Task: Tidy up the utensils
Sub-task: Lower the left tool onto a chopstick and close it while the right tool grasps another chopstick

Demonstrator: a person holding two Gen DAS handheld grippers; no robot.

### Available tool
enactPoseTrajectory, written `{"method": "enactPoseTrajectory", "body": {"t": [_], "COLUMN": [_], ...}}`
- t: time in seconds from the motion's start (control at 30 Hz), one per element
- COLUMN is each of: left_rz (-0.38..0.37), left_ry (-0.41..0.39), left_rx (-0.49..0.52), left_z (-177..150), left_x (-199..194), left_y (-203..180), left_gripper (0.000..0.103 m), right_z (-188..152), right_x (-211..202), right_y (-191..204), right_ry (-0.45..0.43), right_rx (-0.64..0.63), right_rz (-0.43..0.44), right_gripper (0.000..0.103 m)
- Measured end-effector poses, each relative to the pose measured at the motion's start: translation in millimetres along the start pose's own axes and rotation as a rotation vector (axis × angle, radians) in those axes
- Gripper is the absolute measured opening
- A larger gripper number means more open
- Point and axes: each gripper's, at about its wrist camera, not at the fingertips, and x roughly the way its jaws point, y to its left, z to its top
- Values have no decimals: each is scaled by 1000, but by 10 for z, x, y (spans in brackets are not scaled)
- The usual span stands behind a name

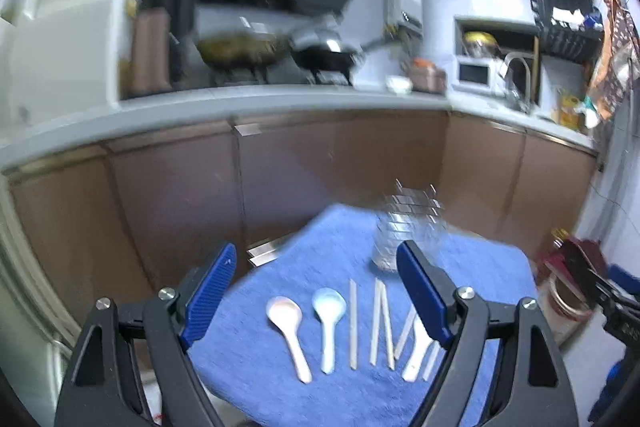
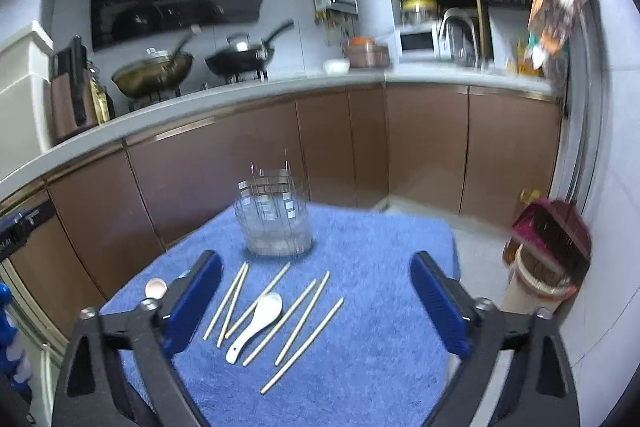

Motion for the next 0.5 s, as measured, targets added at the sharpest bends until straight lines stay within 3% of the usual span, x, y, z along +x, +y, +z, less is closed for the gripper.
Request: {"method": "enactPoseTrajectory", "body": {"t": [0.1, 0.23, 0.37, 0.5], "left_rz": [-96, -188, -266, -301], "left_ry": [119, 279, 474, 624], "left_rx": [-15, -13, -6, -8], "left_z": [-64, -127, -191, -266], "left_x": [377, 934, 1596, 2159], "left_y": [-22, -121, -294, -461], "left_gripper": [80, 76, 56, 44], "right_z": [-48, -185, -359, -488], "right_x": [329, 895, 1494, 1902], "right_y": [-114, -290, -467, -599], "right_ry": [115, 312, 478, 585], "right_rx": [46, 136, 237, 279], "right_rz": [23, 93, 131, 124], "right_gripper": [67, 54, 41, 38]}}
